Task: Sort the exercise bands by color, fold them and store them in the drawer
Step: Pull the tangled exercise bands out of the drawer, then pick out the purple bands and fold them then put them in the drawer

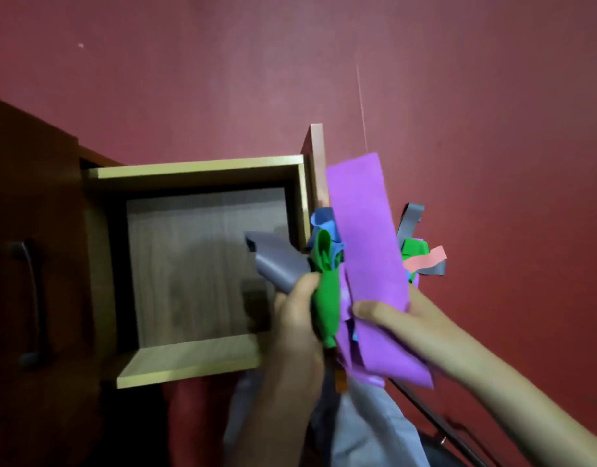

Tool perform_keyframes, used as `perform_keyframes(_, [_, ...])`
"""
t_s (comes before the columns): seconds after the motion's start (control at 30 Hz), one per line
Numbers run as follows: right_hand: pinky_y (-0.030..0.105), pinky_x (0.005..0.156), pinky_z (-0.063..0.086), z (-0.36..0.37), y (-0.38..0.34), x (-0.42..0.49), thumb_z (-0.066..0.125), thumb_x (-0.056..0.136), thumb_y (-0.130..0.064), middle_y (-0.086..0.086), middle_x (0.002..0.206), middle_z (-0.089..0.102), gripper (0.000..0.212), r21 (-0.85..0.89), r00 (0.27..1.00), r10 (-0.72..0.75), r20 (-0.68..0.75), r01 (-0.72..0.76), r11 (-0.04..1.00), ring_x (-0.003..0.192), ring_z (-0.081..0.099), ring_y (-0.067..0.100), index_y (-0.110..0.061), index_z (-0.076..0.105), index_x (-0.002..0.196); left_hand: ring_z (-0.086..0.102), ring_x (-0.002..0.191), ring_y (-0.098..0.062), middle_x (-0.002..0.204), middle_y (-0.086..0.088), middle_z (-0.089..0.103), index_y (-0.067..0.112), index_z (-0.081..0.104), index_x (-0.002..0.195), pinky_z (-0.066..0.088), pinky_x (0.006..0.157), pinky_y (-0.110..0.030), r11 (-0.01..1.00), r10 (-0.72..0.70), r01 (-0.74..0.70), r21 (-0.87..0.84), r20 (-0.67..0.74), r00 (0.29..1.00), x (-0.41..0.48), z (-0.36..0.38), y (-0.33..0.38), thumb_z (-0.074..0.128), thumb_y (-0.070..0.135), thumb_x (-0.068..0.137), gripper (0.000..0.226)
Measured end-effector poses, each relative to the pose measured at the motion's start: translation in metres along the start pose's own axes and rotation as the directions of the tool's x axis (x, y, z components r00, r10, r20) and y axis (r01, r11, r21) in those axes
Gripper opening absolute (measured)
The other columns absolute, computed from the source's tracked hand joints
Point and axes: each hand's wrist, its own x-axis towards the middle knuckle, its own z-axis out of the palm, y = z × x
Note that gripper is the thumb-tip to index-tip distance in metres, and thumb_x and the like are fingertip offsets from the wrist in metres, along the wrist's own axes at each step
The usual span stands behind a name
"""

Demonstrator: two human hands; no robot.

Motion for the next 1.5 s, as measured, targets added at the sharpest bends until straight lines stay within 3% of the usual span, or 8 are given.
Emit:
perform_keyframes(0.2, [0.017,0.06,0.046,-0.067,0.02,-0.046,0.056,0.063,-0.028,-0.002,0.069,0.063,0.014,0.013,0.984,0.003,-0.177,0.0,1.0,0.06,0.053,0.004,-0.016,0.059,0.071,0.064,0.051,-0.011,0.069,-0.005,0.068,0.008,0.061,0.101,0.052,0.05,-0.02,0.994,-0.054,0.04,0.101,0.134,0.989,-0.013,0.073,-0.04,0.062,0.016,0.062,0.041])
perform_keyframes(0.33, [0.011,0.057,0.047,-0.099,0.042,-0.053,0.063,0.074,-0.027,-0.008,0.064,0.067,0.013,0.087,0.943,-0.021,-0.332,0.053,0.995,0.061,0.058,0.0,-0.016,0.062,0.081,0.068,0.089,-0.02,0.102,-0.009,0.069,0.017,0.052,0.117,0.055,0.084,-0.037,0.961,-0.001,-0.068,0.269,0.249,0.969,0.0,0.105,-0.061,0.063,0.025,0.059,0.059])
perform_keyframes(0.43, [0.01,0.067,0.044,-0.122,0.082,-0.055,0.064,0.084,-0.018,-0.001,0.093,0.062,0.027,0.146,0.794,0.087,-0.602,0.003,0.989,0.088,0.056,0.012,-0.007,0.054,0.107,0.044,0.127,-0.026,0.139,-0.014,0.043,0.015,0.028,0.138,0.033,0.109,-0.04,0.784,0.1,-0.168,0.598,0.145,0.984,0.026,0.117,-0.075,0.073,0.034,0.059,0.093])
perform_keyframes(0.6, [0.03,0.101,0.031,-0.125,0.131,-0.084,0.058,0.086,-0.016,0.016,0.139,0.039,0.05,0.258,0.565,0.289,-0.773,-0.136,0.957,0.123,0.042,0.024,-0.007,0.039,0.131,0.029,0.136,-0.028,0.147,-0.021,0.028,0.008,0.014,0.144,0.024,0.112,-0.033,0.606,0.182,-0.143,0.783,0.039,0.983,0.037,0.086,-0.082,0.059,0.006,0.082,0.077])
perform_keyframes(0.83, [0.021,0.084,0.032,-0.107,0.136,-0.094,0.055,0.086,-0.004,0.016,0.125,0.05,0.029,0.303,0.647,0.278,-0.71,-0.076,0.95,0.097,0.046,0.015,-0.009,0.051,0.114,0.048,0.091,-0.021,0.081,0.0,0.051,0.004,0.037,0.129,0.036,0.073,-0.028,0.569,0.018,-0.07,0.82,0.073,0.997,0.029,0.063,-0.106,0.049,-0.001,0.087,0.044])
perform_keyframes(1.07, [0.01,0.064,0.036,-0.135,0.134,-0.076,0.052,0.086,-0.002,0.001,0.098,0.054,0.025,0.298,0.725,0.234,-0.648,-0.041,0.954,0.086,0.047,0.018,-0.002,0.055,0.111,0.05,0.062,-0.01,0.083,-0.005,0.055,0.014,0.048,0.103,0.036,0.041,-0.008,0.549,-0.002,-0.102,0.83,0.124,0.992,0.033,0.101,-0.119,0.048,0.001,0.087,0.02])
perform_keyframes(1.27, [0.015,0.06,0.036,-0.193,0.167,-0.045,0.051,0.086,-0.003,-0.002,0.074,0.053,0.014,0.241,0.829,0.184,-0.528,-0.062,0.969,0.082,0.051,0.019,-0.016,0.055,0.088,0.052,0.058,-0.011,0.071,0.0,0.053,0.021,0.048,0.075,0.033,0.055,-0.024,0.653,0.084,-0.069,0.755,0.018,0.996,0.054,0.132,-0.139,0.047,0.002,0.088,0.023])
perform_keyframes(1.5, [0.025,0.077,0.036,-0.249,0.239,-0.003,0.052,0.084,-0.003,0.004,0.087,0.056,0.013,-0.028,0.89,0.072,-0.451,-0.095,0.995,0.082,0.048,0.018,-0.014,0.057,0.089,0.054,0.04,0.001,0.068,-0.003,0.055,0.019,0.051,0.072,0.036,0.055,-0.023,0.711,0.193,-0.14,0.689,0.001,0.981,0.085,0.147,-0.199,0.046,-0.002,0.086,0.026])
